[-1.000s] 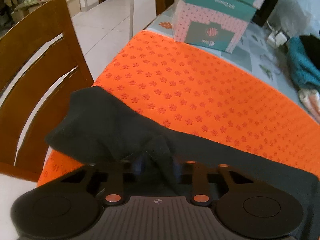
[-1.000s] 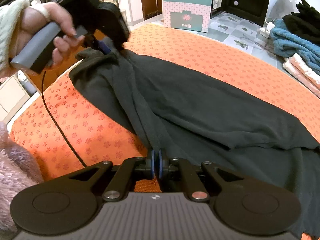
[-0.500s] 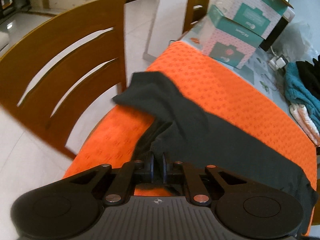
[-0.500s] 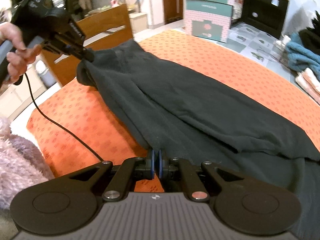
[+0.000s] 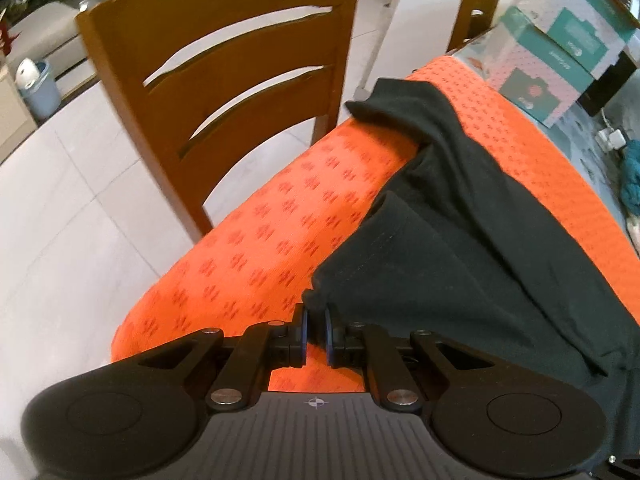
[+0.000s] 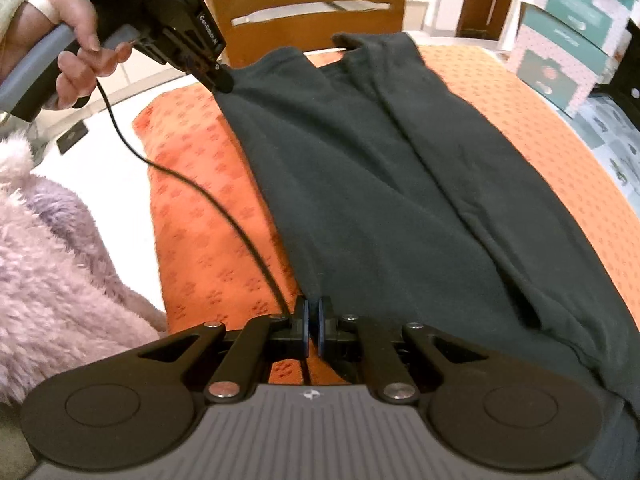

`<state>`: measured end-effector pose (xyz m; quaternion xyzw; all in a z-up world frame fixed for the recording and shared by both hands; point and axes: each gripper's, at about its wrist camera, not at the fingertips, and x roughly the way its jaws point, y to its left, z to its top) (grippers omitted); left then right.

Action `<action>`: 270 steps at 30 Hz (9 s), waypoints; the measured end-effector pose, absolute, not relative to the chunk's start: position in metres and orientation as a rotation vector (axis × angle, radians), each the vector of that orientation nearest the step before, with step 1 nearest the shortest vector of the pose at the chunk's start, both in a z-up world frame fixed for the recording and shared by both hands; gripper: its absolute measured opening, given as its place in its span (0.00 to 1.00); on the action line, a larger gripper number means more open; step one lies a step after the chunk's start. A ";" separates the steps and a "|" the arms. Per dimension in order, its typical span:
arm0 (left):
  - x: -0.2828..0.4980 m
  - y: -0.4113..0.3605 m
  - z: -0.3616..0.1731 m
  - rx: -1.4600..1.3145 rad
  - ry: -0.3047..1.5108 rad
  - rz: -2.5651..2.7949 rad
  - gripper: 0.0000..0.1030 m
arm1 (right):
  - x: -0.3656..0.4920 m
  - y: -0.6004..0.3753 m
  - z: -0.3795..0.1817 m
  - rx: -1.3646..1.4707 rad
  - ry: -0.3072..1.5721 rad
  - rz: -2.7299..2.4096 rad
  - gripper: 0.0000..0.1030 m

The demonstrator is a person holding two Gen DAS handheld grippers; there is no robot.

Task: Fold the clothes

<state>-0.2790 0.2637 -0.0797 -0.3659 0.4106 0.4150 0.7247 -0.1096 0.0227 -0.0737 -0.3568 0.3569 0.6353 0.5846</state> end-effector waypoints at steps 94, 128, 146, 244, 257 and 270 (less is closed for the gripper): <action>-0.262 0.275 -0.010 -0.566 0.917 0.733 0.60 | -0.046 -0.122 0.014 -0.450 0.955 0.847 0.22; -0.140 0.374 -0.050 -0.700 0.854 0.784 0.67 | 0.086 -0.040 -0.023 -0.678 0.914 0.951 0.30; -0.117 0.371 -0.089 -0.824 0.914 0.798 0.72 | 0.029 0.027 -0.087 -1.060 0.799 1.414 0.61; -0.233 0.277 -0.070 -0.513 1.035 0.616 0.53 | -0.038 -0.189 -0.089 -0.123 1.202 0.430 0.59; -0.229 0.275 -0.084 -0.542 1.057 0.607 0.40 | -0.060 -0.177 -0.104 -0.082 1.244 0.478 0.58; -0.240 0.277 -0.072 -0.541 1.013 0.664 0.02 | -0.070 -0.182 -0.100 -0.094 1.188 0.470 0.06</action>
